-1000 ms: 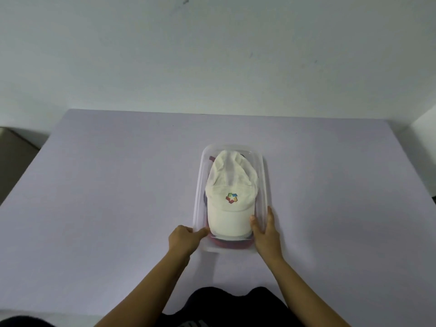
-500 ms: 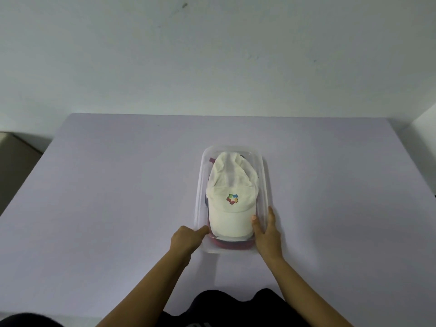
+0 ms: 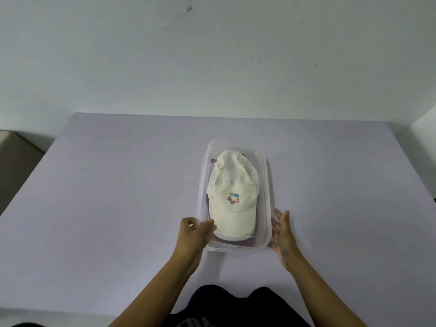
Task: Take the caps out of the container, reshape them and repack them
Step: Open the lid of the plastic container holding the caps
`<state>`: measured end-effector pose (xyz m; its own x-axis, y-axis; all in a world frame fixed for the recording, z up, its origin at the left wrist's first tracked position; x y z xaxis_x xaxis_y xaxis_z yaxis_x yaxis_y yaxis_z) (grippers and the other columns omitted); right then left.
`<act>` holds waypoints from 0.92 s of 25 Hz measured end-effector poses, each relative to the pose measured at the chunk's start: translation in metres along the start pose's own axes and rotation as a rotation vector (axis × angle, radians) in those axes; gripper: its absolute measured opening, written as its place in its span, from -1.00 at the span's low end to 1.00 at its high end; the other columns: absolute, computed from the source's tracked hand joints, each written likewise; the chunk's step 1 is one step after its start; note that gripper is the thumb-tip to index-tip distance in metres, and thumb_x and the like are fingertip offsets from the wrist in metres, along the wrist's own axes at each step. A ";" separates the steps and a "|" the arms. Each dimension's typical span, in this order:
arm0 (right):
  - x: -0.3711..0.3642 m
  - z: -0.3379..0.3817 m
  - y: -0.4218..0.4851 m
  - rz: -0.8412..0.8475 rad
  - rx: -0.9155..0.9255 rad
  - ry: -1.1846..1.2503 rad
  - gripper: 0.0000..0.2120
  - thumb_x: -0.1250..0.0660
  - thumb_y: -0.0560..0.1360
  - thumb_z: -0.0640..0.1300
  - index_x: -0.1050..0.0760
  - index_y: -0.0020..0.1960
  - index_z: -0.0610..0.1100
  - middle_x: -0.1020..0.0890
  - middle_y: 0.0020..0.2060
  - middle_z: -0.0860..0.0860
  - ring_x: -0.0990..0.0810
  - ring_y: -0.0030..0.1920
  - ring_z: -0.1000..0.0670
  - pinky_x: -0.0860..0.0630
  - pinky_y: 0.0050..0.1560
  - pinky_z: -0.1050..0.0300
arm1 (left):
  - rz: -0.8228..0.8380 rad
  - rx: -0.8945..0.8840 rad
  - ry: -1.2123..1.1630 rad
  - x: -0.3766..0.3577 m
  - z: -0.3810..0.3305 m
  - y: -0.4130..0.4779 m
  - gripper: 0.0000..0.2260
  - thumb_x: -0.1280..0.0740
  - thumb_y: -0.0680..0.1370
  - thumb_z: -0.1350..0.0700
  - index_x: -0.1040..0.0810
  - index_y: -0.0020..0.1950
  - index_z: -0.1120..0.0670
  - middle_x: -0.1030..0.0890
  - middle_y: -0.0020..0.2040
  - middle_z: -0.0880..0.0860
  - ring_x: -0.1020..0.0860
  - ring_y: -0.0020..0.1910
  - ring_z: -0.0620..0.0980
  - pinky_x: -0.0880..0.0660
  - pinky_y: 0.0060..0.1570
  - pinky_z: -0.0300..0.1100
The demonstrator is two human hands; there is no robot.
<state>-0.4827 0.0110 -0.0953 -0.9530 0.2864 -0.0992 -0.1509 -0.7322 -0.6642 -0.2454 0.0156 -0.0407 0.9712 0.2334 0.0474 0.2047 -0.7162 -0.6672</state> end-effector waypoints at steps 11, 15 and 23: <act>-0.011 -0.002 -0.020 0.108 0.220 -0.659 -0.31 -0.20 0.56 -0.24 0.12 0.54 0.00 -0.13 0.52 0.01 -0.17 0.50 -0.05 -0.17 0.43 0.08 | -0.136 -0.272 -0.611 0.145 -0.062 0.041 -0.72 -0.19 0.56 0.35 -0.49 0.11 0.01 -0.63 -0.34 -0.03 -0.66 -0.38 -0.12 -0.53 -0.36 -0.37; -0.011 -0.003 -0.018 0.089 0.225 -0.698 -0.31 -0.13 0.58 -0.29 0.18 0.53 0.02 -0.14 0.52 -0.02 -0.21 0.48 -0.08 -0.21 0.42 0.07 | -0.191 -0.189 -0.531 0.189 -0.040 0.058 -0.66 -0.22 0.55 0.36 -0.46 0.25 0.05 -0.63 -0.30 0.00 -0.66 -0.35 -0.10 -0.53 -0.38 -0.37; -0.011 -0.002 -0.017 0.056 0.230 -0.752 -0.31 -0.11 0.58 -0.29 0.20 0.52 0.05 -0.18 0.51 -0.01 -0.41 0.35 -0.09 -0.39 0.22 0.17 | -0.122 0.009 -0.266 0.166 0.012 0.099 -0.53 -0.23 0.58 0.29 -0.28 0.48 0.07 -0.56 -0.08 0.09 -0.55 -0.17 0.03 -0.55 -0.19 -0.20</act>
<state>-0.4688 0.0214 -0.0846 -0.8706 -0.1891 0.4542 -0.0702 -0.8660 -0.4950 -0.0651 -0.0085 -0.1074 0.8731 0.4829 -0.0678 0.3162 -0.6665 -0.6751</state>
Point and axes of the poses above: each hand's wrist, its own y-axis towards the middle knuckle, its own x-axis out of the back of the hand, z = x × y, the point moved 6 cm from there along y, towards the middle knuckle
